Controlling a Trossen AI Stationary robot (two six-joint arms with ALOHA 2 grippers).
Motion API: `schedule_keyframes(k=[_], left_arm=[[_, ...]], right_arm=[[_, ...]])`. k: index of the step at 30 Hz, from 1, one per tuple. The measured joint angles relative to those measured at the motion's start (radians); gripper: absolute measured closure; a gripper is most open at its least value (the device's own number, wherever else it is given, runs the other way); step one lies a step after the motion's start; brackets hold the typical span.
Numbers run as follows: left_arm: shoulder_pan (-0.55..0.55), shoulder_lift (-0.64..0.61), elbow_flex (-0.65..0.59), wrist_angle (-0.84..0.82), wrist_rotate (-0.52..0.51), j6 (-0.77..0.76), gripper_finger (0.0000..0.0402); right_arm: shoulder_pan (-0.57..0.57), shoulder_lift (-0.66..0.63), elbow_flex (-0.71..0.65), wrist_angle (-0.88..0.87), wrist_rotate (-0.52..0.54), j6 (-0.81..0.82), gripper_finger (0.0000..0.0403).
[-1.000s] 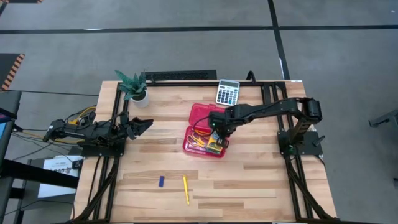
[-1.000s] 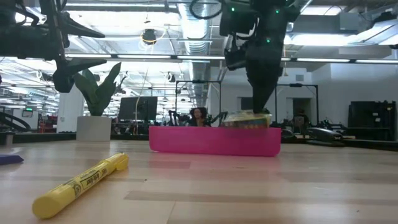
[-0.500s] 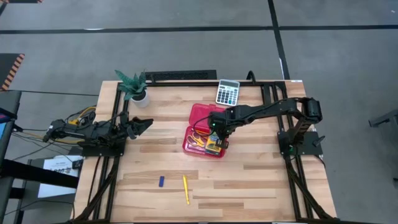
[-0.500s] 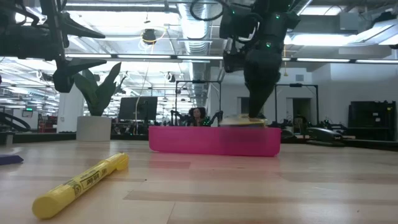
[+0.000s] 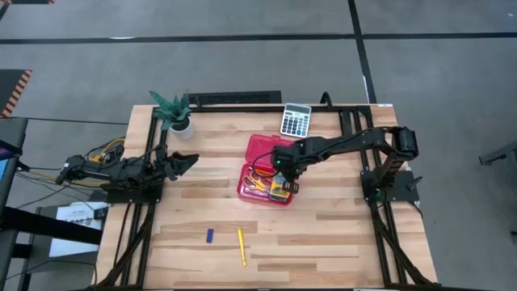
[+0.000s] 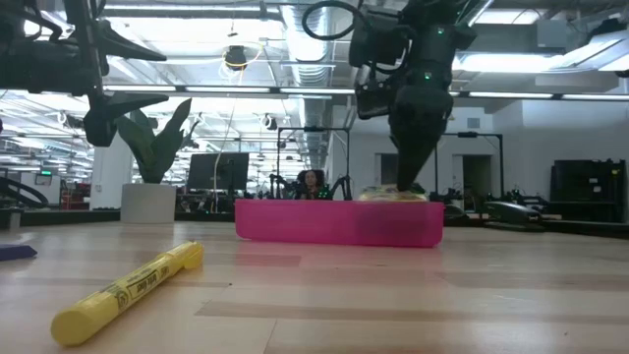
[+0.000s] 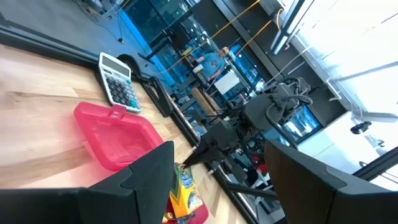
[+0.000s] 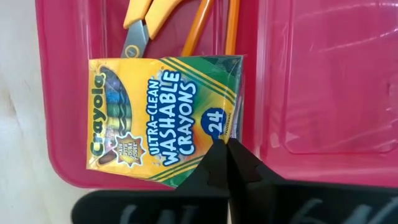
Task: Pack school essentials
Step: Put the yellow box of crayons into the red supply box
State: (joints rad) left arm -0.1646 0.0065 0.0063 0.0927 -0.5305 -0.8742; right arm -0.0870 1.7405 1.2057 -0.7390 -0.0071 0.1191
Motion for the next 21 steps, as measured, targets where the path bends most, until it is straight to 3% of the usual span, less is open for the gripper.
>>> schedule_keyframes(k=[21], left_arm=[[0.0, 0.0, 0.0, 0.0, -0.005, 0.006, 0.0164]], right_arm=[[-0.001, 0.0, 0.0, 0.01, 0.0, -0.022, 0.04]])
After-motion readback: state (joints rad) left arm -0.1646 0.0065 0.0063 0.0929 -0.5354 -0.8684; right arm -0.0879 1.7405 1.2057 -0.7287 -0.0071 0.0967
